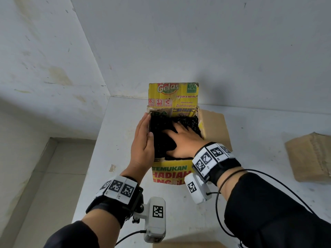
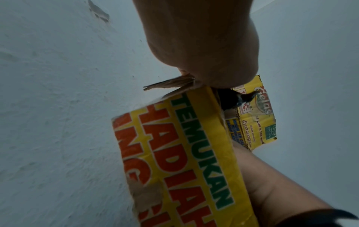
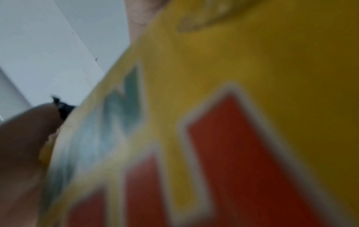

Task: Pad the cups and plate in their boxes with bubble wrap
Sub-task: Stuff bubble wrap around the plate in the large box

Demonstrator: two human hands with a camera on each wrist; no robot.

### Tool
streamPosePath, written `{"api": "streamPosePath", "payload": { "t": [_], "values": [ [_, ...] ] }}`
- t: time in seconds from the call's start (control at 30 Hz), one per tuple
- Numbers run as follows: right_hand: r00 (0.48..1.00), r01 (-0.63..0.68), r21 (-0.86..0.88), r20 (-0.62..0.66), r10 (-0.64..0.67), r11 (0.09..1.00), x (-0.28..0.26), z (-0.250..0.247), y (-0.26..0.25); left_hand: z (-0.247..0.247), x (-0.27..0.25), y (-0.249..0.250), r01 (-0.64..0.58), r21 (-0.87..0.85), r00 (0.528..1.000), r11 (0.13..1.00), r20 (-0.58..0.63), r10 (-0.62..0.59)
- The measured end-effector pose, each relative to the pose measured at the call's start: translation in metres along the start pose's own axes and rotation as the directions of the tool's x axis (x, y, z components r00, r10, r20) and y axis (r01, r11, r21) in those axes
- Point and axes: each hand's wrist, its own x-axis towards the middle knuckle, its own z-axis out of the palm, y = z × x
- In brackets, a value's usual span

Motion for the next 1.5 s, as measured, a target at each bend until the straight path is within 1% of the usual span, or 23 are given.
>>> {"api": "streamPosePath", "payload": {
  "t": [0.13, 0.17, 0.27, 0.33, 0.4, 0.5, 0.53, 0.6, 0.63, 0.77, 0.87, 0.97, 1.03, 1.13, 1.2, 1.27, 1.3, 1.33, 1.37, 1.4, 1.43, 1.47, 1.5],
  "values": [
    [0.997, 0.029, 0.087, -0.08, -0.022, 0.996, -0.005, -0.007, -0.004, -0.001, 0.0, -0.001, 0.001, -0.013, 1.0, 1.0, -0.002, -0.001],
    [0.997, 0.037, 0.109, -0.075, -0.029, 0.993, -0.007, -0.005, -0.006, -0.001, 0.0, -0.001, -0.001, -0.018, 1.0, 1.0, -0.001, 0.001],
    [0.999, 0.032, 0.118, 0.022, -0.034, 0.993, -0.007, 0.004, -0.012, -0.001, 0.001, -0.001, -0.003, -0.018, 1.0, 1.0, 0.0, 0.003],
    [0.999, 0.025, 0.142, 0.022, -0.028, 0.99, -0.008, 0.006, -0.012, 0.0, 0.001, 0.001, -0.003, -0.015, 1.0, 1.0, 0.004, 0.003],
    [0.998, 0.043, 0.179, -0.056, -0.034, 0.983, -0.013, 0.001, -0.011, -0.001, 0.001, 0.002, -0.003, -0.002, 1.0, 1.0, 0.012, 0.003],
    [0.971, 0.137, 0.252, -0.225, -0.08, 0.958, -0.024, -0.008, -0.014, -0.002, 0.002, 0.002, 0.007, 0.013, 1.0, 1.0, 0.021, -0.007],
    [0.966, 0.169, 0.298, -0.241, -0.097, 0.939, -0.027, -0.01, -0.017, -0.002, 0.002, 0.003, 0.007, 0.015, 1.0, 1.0, 0.02, -0.007],
    [0.97, 0.197, 0.361, -0.207, -0.128, 0.911, -0.032, -0.007, -0.023, -0.001, 0.002, 0.004, 0.003, 0.013, 1.0, 1.0, 0.013, -0.003],
    [0.974, 0.192, 0.361, -0.182, -0.133, 0.913, -0.031, -0.003, -0.025, -0.001, 0.002, 0.005, 0.002, 0.008, 1.0, 1.0, 0.011, -0.003],
    [0.988, 0.129, 0.213, -0.108, -0.108, 0.969, -0.024, 0.007, -0.029, -0.001, 0.001, 0.008, 0.015, -0.001, 1.0, 1.0, 0.011, -0.015],
    [0.996, 0.092, 0.169, -0.022, -0.089, 0.981, -0.019, 0.004, -0.033, -0.003, 0.002, 0.008, 0.015, 0.016, 1.0, 1.0, 0.011, -0.015],
    [0.992, 0.124, 0.258, -0.011, -0.126, 0.958, -0.022, -0.002, -0.03, -0.003, 0.002, 0.008, 0.028, 0.032, 0.999, 0.999, 0.023, -0.029],
    [0.987, 0.159, 0.32, -0.085, -0.139, 0.934, -0.028, -0.01, -0.022, -0.004, 0.002, 0.01, 0.036, 0.047, 0.999, 0.998, 0.035, -0.038],
    [0.953, 0.204, 0.382, -0.288, -0.094, 0.902, -0.043, -0.027, -0.003, -0.008, 0.003, 0.017, 0.061, 0.083, 0.996, 0.995, 0.055, -0.066],
    [0.899, 0.187, 0.359, -0.439, -0.012, 0.914, -0.051, -0.035, 0.014, -0.011, 0.002, 0.022, 0.088, 0.086, 0.994, 0.992, 0.062, -0.094],
    [0.82, 0.093, 0.274, -0.567, 0.083, 0.957, -0.059, -0.038, 0.033, -0.015, 0.002, 0.028, 0.165, 0.06, 0.984, 0.984, 0.055, -0.168],
    [0.794, 0.026, 0.253, -0.594, 0.134, 0.967, -0.064, -0.039, 0.043, -0.017, 0.003, 0.03, 0.213, 0.042, 0.976, 0.976, 0.033, -0.215],
    [0.785, -0.046, 0.269, -0.586, 0.202, 0.962, -0.068, -0.038, 0.052, -0.02, 0.004, 0.034, 0.266, 0.051, 0.964, 0.963, -0.001, -0.266],
    [0.788, -0.117, 0.32, -0.546, 0.284, 0.94, -0.072, -0.037, 0.06, -0.024, 0.006, 0.034, 0.332, 0.067, 0.943, 0.941, -0.037, -0.33],
    [0.803, -0.191, 0.392, -0.465, 0.373, 0.9, -0.076, -0.037, 0.067, -0.029, 0.009, 0.035, 0.425, 0.091, 0.905, 0.901, -0.059, -0.421],
    [0.821, -0.25, 0.475, -0.359, 0.445, 0.844, -0.08, -0.035, 0.072, -0.034, 0.012, 0.037, 0.538, 0.093, 0.843, 0.838, -0.058, -0.535],
    [0.837, -0.275, 0.577, -0.25, 0.487, 0.769, -0.083, -0.034, 0.075, -0.039, 0.016, 0.039, 0.641, 0.058, 0.768, 0.766, -0.031, -0.64],
    [0.85, -0.263, 0.687, -0.166, 0.499, 0.677, -0.086, -0.033, 0.076, -0.044, 0.019, 0.039, 0.711, 0.0, 0.704, 0.704, 0.01, -0.711]
  ]
}}
